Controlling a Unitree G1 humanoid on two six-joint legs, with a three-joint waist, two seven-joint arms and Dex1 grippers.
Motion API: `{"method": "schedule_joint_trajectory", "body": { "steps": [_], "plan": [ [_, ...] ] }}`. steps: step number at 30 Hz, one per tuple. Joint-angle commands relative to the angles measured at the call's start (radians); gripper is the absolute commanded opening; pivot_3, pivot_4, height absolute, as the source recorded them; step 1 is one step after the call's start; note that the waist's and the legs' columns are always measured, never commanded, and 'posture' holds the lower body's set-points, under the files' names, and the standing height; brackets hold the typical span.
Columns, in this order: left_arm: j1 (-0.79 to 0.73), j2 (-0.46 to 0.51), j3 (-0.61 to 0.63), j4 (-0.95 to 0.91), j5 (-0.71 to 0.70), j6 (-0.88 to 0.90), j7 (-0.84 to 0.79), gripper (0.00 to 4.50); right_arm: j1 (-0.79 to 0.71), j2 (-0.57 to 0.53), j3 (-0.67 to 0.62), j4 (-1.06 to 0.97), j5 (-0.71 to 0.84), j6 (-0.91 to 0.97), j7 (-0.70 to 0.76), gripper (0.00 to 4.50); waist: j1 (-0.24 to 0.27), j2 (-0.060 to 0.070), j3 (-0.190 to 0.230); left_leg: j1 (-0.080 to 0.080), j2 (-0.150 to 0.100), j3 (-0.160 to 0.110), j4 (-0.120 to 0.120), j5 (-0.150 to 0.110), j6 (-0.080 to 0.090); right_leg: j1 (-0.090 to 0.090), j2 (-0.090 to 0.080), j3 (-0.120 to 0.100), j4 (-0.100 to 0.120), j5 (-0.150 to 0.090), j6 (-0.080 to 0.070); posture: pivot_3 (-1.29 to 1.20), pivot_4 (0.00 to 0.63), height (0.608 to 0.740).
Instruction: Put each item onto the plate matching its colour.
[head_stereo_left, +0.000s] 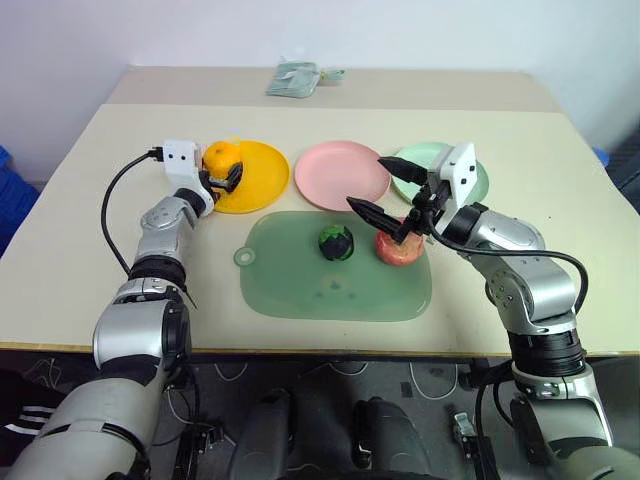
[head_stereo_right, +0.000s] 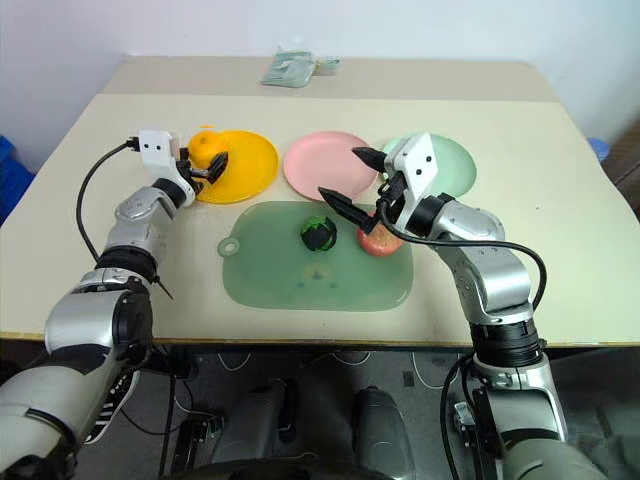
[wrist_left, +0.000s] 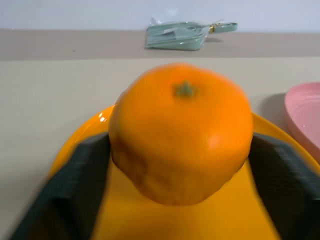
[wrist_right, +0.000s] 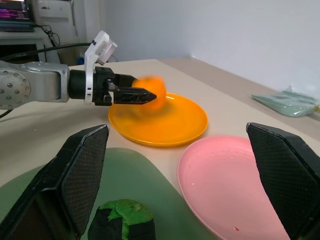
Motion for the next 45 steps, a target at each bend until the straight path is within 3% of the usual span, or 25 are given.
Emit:
{"method": "schedule_joint_trajectory", "body": {
  "steps": [1,6,11,14,16,22,28,45],
  "plan": [
    [-0.026,0.021,0.014,-0.04,-0.009,-0.037,-0.037,4.42,-0.002,-0.013,-0.018,-0.014,-0.002,-0.022,0.007,4.5,0.002,0.0,0.0,0.0,0.0,0.0,0.0,0.0,0.0,0.0,0.0,0.0,0.0,0.0,0.0,0.0,0.15,0.74],
    [0.022,0.075,-0.023,-0.163,-0.001,-0.051,-0.19,4.42,0.0,-0.023,-0.008,-0.017,0.0,0.0,0.027,4.5,0.0,0.0,0.0,0.0,0.0,0.0,0.0,0.0,0.0,0.0,0.0,0.0,0.0,0.0,0.0,0.0,0.15,0.74],
    [0.254,0.169,-0.056,-0.604,-0.181,0.113,-0.617,4.42,-0.002,-0.028,0.028,-0.04,-0.012,0.025,0.038,4.5,-0.02,0.0,0.0,0.001,0.001,0.001,-0.001,0.002,-0.004,-0.001,0.0,0.004,0.0,0.0,0.0,0.0,0.15,0.74],
    [0.382,0.249,-0.044,-0.839,-0.316,0.292,-0.773,4.42,-0.024,-0.066,0.089,-0.043,-0.074,0.016,0.065,4.5,-0.024,0.001,0.0,0.001,0.002,0.0,-0.001,0.002,-0.003,-0.001,0.0,0.005,0.0,0.0,0.0,0.0,0.15,0.74],
    [0.443,0.296,-0.049,-0.926,-0.33,0.316,-0.83,4.42,-0.047,-0.07,0.12,-0.046,-0.093,0.03,0.068,4.5,-0.024,0.001,0.0,0.001,0.003,0.0,-0.001,0.0,0.0,-0.002,0.001,0.006,0.0,0.0,-0.001,0.0,0.15,0.74],
    [0.513,0.33,-0.033,-1.003,-0.352,0.37,-0.837,4.42,-0.092,-0.046,0.143,-0.032,-0.097,0.042,0.074,4.5,-0.014,0.001,0.0,0.001,0.003,-0.001,-0.001,0.0,0.0,-0.001,0.002,0.006,0.0,0.001,-0.002,0.0,0.15,0.74],
    [0.605,0.339,-0.035,-1.066,-0.313,0.3,-0.839,4.42,-0.098,-0.059,0.265,-0.035,-0.2,0.074,0.081,4.5,-0.021,0.001,0.0,0.001,0.003,-0.001,-0.001,0.0,0.001,-0.002,0.002,0.007,0.0,0.001,-0.002,0.0,0.15,0.74],
    [0.658,0.332,-0.026,-1.116,-0.326,0.304,-0.793,4.42,-0.141,-0.01,0.372,0.11,-0.386,0.058,0.043,4.5,-0.021,0.001,0.0,0.001,0.003,0.0,-0.001,0.0,0.001,-0.003,0.002,0.007,0.0,0.001,-0.002,0.0,0.15,0.74]
  ]
}}
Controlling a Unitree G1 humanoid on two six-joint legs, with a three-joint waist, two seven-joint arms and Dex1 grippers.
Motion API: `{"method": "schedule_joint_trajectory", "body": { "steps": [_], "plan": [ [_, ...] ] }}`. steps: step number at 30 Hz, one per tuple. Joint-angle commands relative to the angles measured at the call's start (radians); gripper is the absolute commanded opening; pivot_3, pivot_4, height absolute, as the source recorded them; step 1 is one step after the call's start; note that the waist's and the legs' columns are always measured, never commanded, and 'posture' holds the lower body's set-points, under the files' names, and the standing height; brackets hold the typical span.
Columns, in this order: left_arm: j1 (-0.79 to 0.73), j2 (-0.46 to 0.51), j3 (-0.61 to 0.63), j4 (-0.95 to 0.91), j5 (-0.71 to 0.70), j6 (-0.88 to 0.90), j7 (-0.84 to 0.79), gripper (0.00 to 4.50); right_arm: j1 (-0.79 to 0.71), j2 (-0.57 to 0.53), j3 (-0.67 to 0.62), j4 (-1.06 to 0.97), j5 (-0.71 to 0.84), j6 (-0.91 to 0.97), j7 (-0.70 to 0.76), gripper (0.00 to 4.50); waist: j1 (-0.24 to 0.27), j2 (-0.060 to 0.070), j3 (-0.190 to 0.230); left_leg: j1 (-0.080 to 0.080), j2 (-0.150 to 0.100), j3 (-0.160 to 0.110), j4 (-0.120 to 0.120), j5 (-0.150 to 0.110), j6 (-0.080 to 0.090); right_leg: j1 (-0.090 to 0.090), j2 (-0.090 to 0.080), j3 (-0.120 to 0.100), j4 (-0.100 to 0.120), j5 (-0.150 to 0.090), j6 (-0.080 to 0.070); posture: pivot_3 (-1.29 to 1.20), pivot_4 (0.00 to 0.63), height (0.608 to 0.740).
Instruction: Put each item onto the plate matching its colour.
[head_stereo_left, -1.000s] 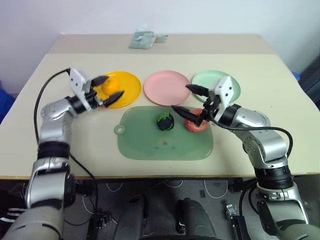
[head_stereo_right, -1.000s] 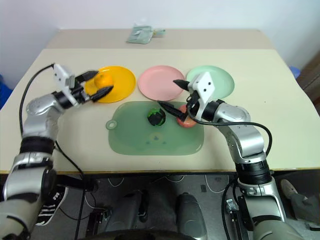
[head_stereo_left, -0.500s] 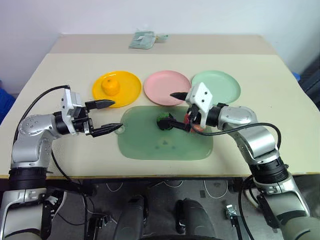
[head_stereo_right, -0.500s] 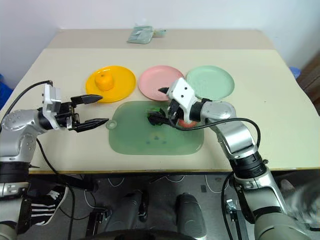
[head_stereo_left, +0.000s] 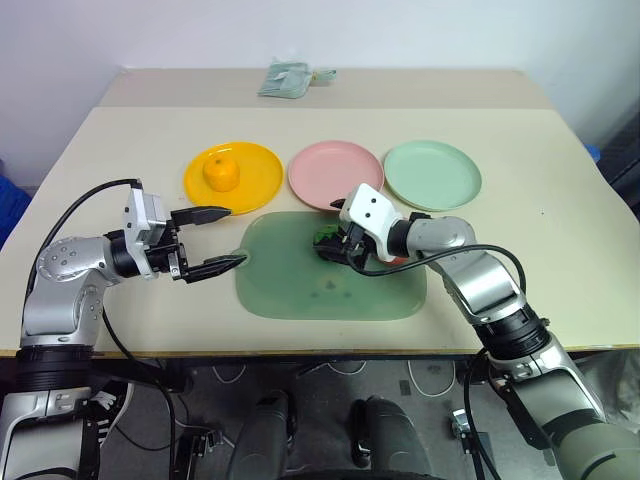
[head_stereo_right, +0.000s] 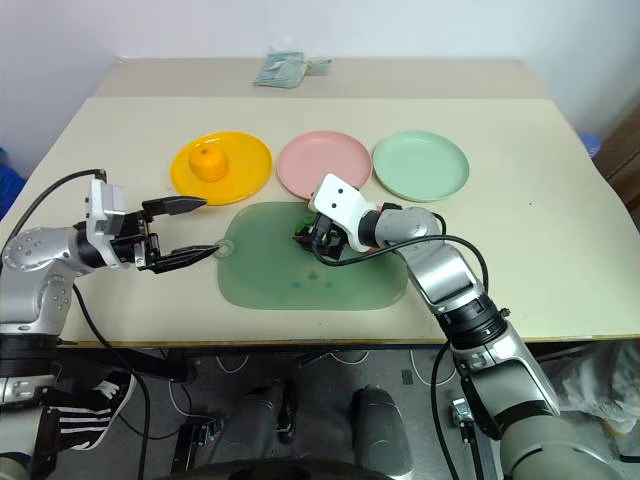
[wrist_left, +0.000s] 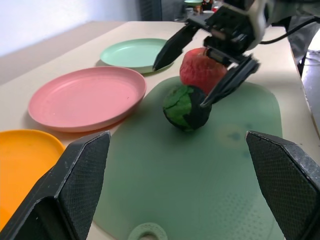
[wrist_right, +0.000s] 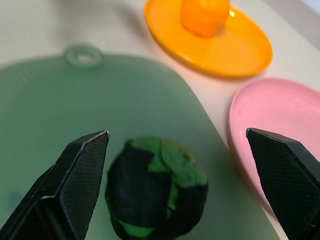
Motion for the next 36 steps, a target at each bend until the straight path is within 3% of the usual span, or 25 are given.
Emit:
{"method": "schedule_joint_trajectory", "body": {
  "steps": [1,16,19,30,36],
  "plan": [
    [0.009,0.015,0.027,-0.033,-0.012,0.002,0.018,4.42,0.002,-0.004,0.011,-0.012,-0.024,-0.024,0.017,4.5,0.0,0.0,0.0,0.0,0.0,0.0,0.0,0.0,0.0,0.0,0.0,0.0,0.0,0.0,0.0,0.0,0.15,0.74],
    [0.004,0.001,0.014,-0.034,-0.017,-0.004,0.027,4.42,0.027,0.004,0.017,0.023,-0.085,-0.069,0.034,4.5,0.0,0.0,0.0,0.0,0.0,0.0,0.0,0.0,0.0,0.0,0.0,0.0,0.0,0.0,0.0,0.0,0.15,0.74],
    [0.002,-0.003,0.014,-0.036,-0.016,-0.005,0.033,4.5,0.028,0.015,0.007,0.024,-0.082,-0.07,0.023,3.63,-0.001,0.0,0.0,0.0,0.0,0.0,0.0,0.0,0.0,0.0,0.0,0.0,0.0,0.0,0.0,0.0,0.15,0.74],
    [-0.012,-0.009,0.023,-0.034,-0.032,0.008,0.05,4.5,-0.012,0.062,-0.084,-0.015,0.003,-0.006,0.022,3.63,0.0,0.0,0.0,0.0,0.0,0.0,0.0,0.0,0.0,0.0,0.0,0.0,0.0,0.0,0.0,0.0,0.15,0.74],
    [-0.007,-0.011,0.014,-0.037,-0.027,0.003,0.053,4.5,0.015,0.003,-0.025,0.03,-0.079,-0.073,0.047,3.63,0.0,0.0,0.0,0.0,0.0,0.0,0.0,0.0,0.0,0.0,0.0,0.0,0.0,0.0,0.0,0.0,0.15,0.74]
  ]
}}
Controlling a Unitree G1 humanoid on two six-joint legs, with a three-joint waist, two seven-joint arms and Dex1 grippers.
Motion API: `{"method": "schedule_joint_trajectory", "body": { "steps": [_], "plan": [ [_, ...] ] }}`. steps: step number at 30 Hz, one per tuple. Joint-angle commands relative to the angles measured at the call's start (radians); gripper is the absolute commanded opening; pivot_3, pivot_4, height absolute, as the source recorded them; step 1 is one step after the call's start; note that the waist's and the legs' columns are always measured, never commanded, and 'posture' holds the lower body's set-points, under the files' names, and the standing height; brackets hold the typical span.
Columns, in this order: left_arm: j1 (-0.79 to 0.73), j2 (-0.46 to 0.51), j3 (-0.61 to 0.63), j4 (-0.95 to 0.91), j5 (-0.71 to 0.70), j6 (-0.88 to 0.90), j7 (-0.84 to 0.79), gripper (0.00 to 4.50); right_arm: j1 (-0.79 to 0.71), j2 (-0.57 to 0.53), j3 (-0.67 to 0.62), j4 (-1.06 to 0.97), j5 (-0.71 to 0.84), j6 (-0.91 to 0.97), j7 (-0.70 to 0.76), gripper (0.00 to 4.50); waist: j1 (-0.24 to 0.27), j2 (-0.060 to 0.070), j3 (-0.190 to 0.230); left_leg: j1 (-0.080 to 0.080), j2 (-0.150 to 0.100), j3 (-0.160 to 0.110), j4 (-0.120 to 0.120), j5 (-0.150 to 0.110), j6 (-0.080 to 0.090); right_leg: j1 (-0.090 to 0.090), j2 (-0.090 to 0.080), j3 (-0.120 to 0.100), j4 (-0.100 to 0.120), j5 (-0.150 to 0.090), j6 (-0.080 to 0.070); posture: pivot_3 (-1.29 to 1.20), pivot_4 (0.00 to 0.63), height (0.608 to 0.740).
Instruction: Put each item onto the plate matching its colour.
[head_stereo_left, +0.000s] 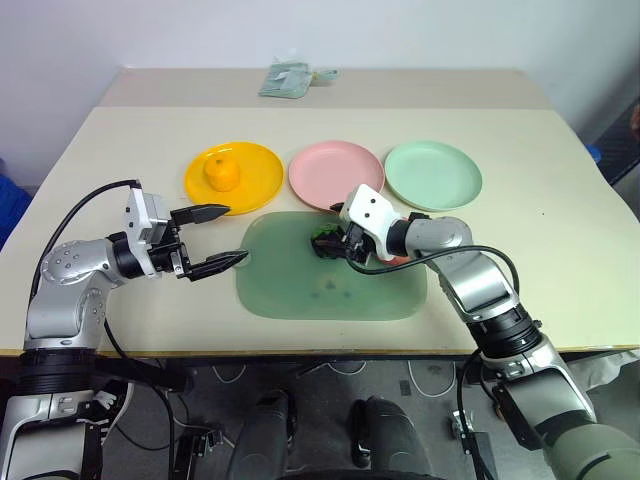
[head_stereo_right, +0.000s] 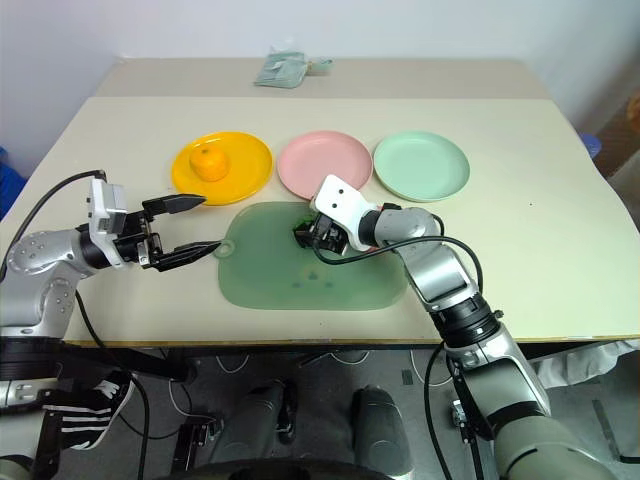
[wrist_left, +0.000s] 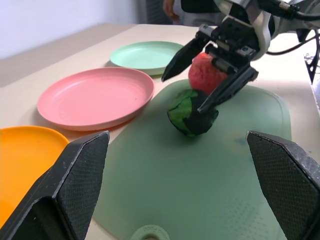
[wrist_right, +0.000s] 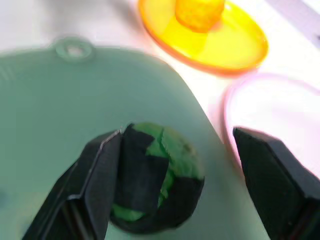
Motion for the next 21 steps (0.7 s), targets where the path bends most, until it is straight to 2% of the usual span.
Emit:
{"method": "schedule_joint_trajectory", "body": {
  "steps": [1,13,17,21],
  "plan": [
    [-0.006,0.004,0.013,-0.036,-0.016,-0.003,-0.001,4.5,0.009,-0.014,0.014,-0.012,-0.011,-0.012,0.022,3.63,-0.001,0.0,0.0,0.0,0.0,0.0,0.0,0.0,0.0,0.0,0.0,0.0,0.0,0.0,0.0,0.0,0.15,0.74],
    [-0.003,0.001,0.01,-0.036,-0.013,-0.006,0.0,4.5,0.015,-0.006,0.016,-0.022,-0.018,0.037,0.035,3.63,-0.001,0.0,0.0,0.0,0.0,0.0,0.0,0.0,0.0,0.0,0.0,0.0,0.0,0.0,0.0,0.0,0.15,0.74],
    [0.0,-0.001,0.011,-0.04,-0.014,-0.006,0.003,4.5,0.014,0.016,-0.006,-0.04,0.012,0.066,0.027,2.34,-0.001,0.0,0.0,0.0,0.0,0.0,0.0,0.0,0.0,0.0,0.0,0.0,0.0,0.0,0.0,0.0,0.15,0.74],
    [-0.004,-0.003,0.02,-0.043,-0.03,0.012,0.011,4.5,-0.009,0.061,-0.069,-0.068,0.082,0.116,0.012,2.34,-0.001,0.0,0.0,0.0,0.0,0.0,0.0,0.0,0.0,0.0,0.0,0.0,0.0,0.0,0.0,0.0,0.15,0.74]
  ]
}}
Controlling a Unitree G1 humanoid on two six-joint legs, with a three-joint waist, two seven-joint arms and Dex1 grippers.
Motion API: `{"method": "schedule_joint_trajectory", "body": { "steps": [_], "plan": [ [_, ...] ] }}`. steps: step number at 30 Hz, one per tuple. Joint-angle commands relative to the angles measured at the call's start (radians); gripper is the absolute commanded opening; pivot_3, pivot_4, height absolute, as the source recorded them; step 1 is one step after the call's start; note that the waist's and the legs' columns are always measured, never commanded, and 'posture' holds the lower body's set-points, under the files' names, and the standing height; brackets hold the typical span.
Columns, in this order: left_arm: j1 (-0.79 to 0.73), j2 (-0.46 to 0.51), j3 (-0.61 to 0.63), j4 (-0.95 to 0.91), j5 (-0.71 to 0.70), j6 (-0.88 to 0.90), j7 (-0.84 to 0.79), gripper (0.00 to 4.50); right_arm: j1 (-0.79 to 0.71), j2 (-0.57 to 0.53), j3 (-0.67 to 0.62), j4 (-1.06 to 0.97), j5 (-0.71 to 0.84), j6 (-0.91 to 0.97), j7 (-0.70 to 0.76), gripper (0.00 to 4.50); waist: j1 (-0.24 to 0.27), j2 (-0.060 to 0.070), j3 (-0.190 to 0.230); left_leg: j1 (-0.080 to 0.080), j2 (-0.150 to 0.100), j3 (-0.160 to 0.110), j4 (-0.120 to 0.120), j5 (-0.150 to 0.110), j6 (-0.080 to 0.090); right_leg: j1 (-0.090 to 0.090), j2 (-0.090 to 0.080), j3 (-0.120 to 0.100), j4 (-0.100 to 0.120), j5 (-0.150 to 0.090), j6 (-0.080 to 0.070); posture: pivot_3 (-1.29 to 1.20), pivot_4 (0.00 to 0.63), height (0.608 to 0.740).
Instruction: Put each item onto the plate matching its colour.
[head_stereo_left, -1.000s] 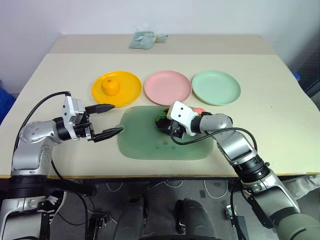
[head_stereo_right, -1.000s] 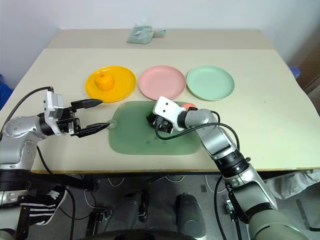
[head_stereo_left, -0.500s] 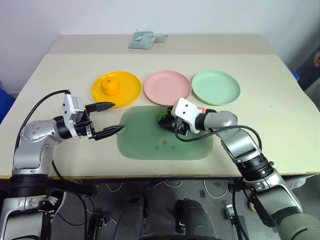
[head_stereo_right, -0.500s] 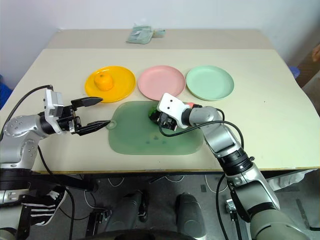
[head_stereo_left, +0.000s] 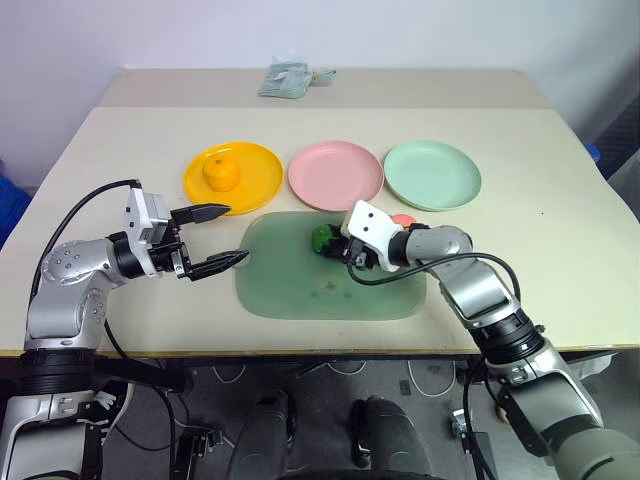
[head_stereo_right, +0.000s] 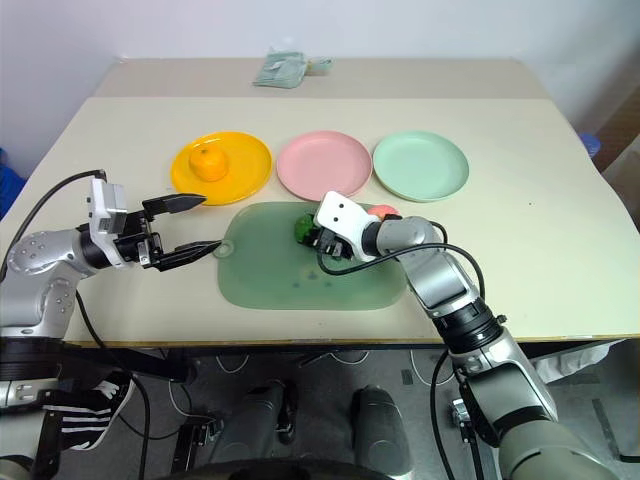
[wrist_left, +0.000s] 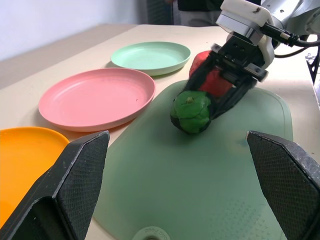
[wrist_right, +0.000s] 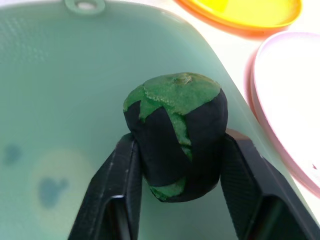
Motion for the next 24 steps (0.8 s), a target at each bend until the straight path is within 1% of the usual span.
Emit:
{"method": "schedule_joint_trajectory", "body": {
  "steps": [1,3,5,7,9,11,13,15,19,20,22,24],
  "plan": [
    [-0.008,-0.004,0.023,-0.039,-0.035,0.02,0.013,4.5,-0.039,0.044,-0.094,-0.07,0.087,0.04,-0.022,2.34,0.001,0.0,0.0,0.0,0.0,0.0,0.0,0.0,0.0,0.0,0.0,0.0,0.0,0.0,0.0,0.0,0.15,0.74],
    [-0.018,-0.011,0.028,-0.041,-0.045,0.03,0.026,4.5,-0.076,0.101,-0.175,-0.064,0.149,0.088,-0.073,2.34,0.0,0.0,0.0,0.0,0.0,0.0,0.0,0.0,0.0,0.0,0.0,0.0,0.0,0.0,0.0,0.0,0.15,0.74],
    [-0.032,-0.021,0.031,-0.039,-0.052,0.036,0.044,4.5,-0.132,0.151,-0.261,-0.016,0.174,0.098,-0.166,2.34,0.0,0.0,0.0,0.0,0.0,0.0,0.0,0.0,0.0,0.0,0.0,0.0,0.0,0.0,0.0,0.0,0.15,0.74],
    [-0.046,-0.036,0.033,-0.041,-0.056,0.048,0.071,4.5,-0.192,0.174,-0.336,0.062,0.174,0.09,-0.262,2.34,0.002,0.0,0.0,0.0,0.0,0.0,0.0,0.0,0.0,-0.001,0.0,0.0,0.001,0.0,0.0,0.0,0.15,0.74],
    [-0.065,-0.058,0.027,-0.031,-0.025,0.018,0.115,4.5,-0.24,0.169,-0.381,0.155,0.141,0.046,-0.362,2.34,0.006,0.0,0.0,0.0,0.0,0.0,0.0,0.0,0.0,0.0,0.0,0.0,0.001,0.0,0.0,0.0,0.15,0.74],
    [-0.086,-0.075,0.025,-0.015,-0.015,0.021,0.156,4.5,-0.27,0.144,-0.395,0.25,0.1,0.004,-0.433,2.34,0.009,-0.001,0.0,0.0,-0.001,0.0,0.0,0.0,0.0,0.0,0.0,0.0,0.001,0.0,0.0,0.0,0.15,0.74],
    [-0.103,-0.082,0.012,0.005,0.027,0.002,0.197,4.5,-0.298,0.114,-0.404,0.362,0.052,-0.029,-0.516,2.34,0.007,-0.001,0.0,0.0,-0.001,0.0,0.0,0.0,0.0,0.0,0.0,0.0,0.0,0.0,0.0,0.0,0.15,0.74],
    [-0.101,-0.08,0.005,0.006,0.038,0.001,0.197,4.5,-0.312,0.084,-0.401,0.455,0.016,-0.069,-0.568,2.34,0.001,0.0,0.0,0.0,-0.001,0.002,-0.001,0.0,0.0,-0.001,0.0,0.001,0.001,0.0,0.0,0.0,0.15,0.74],
    [-0.1,-0.076,0.006,0.013,0.045,0.005,0.198,4.5,-0.31,0.065,-0.4,0.552,0.029,-0.119,-0.54,2.34,-0.008,0.0,0.0,0.0,0.0,0.014,-0.002,0.0,0.0,-0.008,0.0,0.011,0.005,0.0,0.0,0.0,0.15,0.74],
    [-0.101,-0.078,0.008,0.011,0.043,0.006,0.196,4.5,-0.307,0.061,-0.403,0.573,0.029,-0.125,-0.536,2.58,-0.012,0.0,0.0,0.0,0.0,0.015,-0.003,0.0,0.0,-0.009,0.001,0.013,0.005,0.0,0.0,0.0,0.15,0.74],
    [-0.094,-0.078,0.007,-0.001,0.037,0.012,0.19,4.5,-0.301,0.059,-0.399,0.588,0.019,-0.138,-0.541,3.25,-0.013,0.0,0.0,0.001,0.002,0.016,-0.003,0.0,0.0,-0.011,0.001,0.016,0.007,0.0,0.0,0.0,0.15,0.74],
    [-0.085,-0.076,0.005,-0.017,0.028,0.02,0.183,4.5,-0.302,0.063,-0.402,0.579,0.023,-0.153,-0.542,4.14,-0.011,0.0,0.0,0.001,0.003,0.017,-0.003,0.0,0.0,-0.011,0.002,0.017,0.007,0.0,0.0,0.0,0.15,0.74]
  ]
}}
